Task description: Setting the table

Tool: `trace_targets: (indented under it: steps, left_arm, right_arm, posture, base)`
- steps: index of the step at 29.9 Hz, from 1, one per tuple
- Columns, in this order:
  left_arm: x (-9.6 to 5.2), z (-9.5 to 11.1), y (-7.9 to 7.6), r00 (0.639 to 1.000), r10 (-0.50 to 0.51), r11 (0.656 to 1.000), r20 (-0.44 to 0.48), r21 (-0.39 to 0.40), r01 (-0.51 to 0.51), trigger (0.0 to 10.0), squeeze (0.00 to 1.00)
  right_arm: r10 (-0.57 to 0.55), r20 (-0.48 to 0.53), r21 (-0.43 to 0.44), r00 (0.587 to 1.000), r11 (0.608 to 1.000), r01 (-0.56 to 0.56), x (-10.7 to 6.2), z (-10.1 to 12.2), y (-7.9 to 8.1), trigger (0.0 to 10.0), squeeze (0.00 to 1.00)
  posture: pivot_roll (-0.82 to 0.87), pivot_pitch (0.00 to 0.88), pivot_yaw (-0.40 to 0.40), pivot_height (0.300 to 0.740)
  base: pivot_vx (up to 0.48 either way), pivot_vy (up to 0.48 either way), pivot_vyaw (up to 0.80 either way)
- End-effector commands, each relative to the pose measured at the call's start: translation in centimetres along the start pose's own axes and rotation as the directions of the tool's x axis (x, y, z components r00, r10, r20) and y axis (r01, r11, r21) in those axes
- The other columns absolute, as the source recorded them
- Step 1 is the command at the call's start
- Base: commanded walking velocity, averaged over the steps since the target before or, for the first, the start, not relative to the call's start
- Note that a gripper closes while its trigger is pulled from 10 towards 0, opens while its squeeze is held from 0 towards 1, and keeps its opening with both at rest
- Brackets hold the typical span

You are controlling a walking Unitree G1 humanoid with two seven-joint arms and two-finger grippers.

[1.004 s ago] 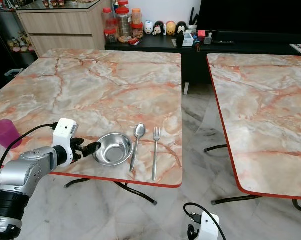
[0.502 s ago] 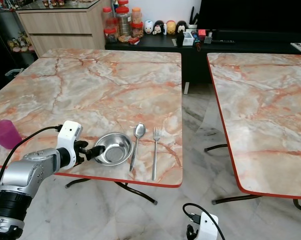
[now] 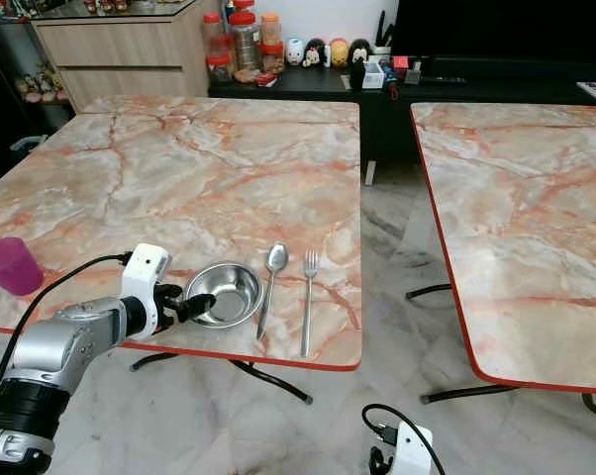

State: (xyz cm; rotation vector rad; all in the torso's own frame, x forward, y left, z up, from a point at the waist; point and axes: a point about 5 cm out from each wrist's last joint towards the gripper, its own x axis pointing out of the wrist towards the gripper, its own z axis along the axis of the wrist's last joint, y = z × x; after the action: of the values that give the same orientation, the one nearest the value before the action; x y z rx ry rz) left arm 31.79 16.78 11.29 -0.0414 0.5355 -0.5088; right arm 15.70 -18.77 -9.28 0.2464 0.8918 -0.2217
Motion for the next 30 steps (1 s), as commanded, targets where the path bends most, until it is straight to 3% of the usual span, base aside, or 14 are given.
trace_targets:
  steps: [1,2,3,4,30]
  left_arm:
    - [0.04,-0.22,0.01,1.000,-0.007,1.000,-0.017,-0.009,0.006,9.2,0.00]
    - [0.05,-0.24,-0.01,1.000,-0.007,1.000,-0.017,-0.009,0.007,9.2,0.00]
    - [0.06,-0.25,-0.03,1.000,-0.008,1.000,-0.018,-0.009,0.008,7.5,0.00]
    - [0.09,-0.27,-0.12,1.000,-0.010,1.000,-0.018,-0.008,0.010,0.0,0.00]
    - [-0.09,-0.06,0.26,1.000,0.010,1.000,-0.009,-0.004,-0.010,0.0,0.00]
  right_arm:
    - [-0.001,-0.008,0.020,1.000,1.000,0.001,-0.05,-0.27,0.06,10.0,0.00]
    - [-0.001,-0.008,0.020,1.000,1.000,0.001,-0.05,-0.27,0.07,10.0,0.00]
    - [-0.001,-0.008,0.020,1.000,1.000,0.001,-0.05,-0.27,0.07,10.0,0.00]
    - [-0.001,-0.009,0.020,1.000,1.000,0.001,-0.05,-0.27,0.08,10.0,0.00]
    - [0.001,-0.009,0.016,1.000,1.000,-0.001,0.01,-0.08,0.09,10.0,0.00]
  posture:
    - [0.01,0.000,0.054,0.728]
    - [0.01,0.000,0.054,0.728]
    - [0.01,0.000,0.054,0.728]
    - [0.01,0.000,0.054,0.728]
    - [0.01,0.000,0.051,0.728]
  base:
    - [0.000,0.000,0.00]
    - [0.000,0.000,0.00]
    - [0.000,0.000,0.00]
    - [0.000,0.000,0.00]
    - [0.000,0.000,0.00]
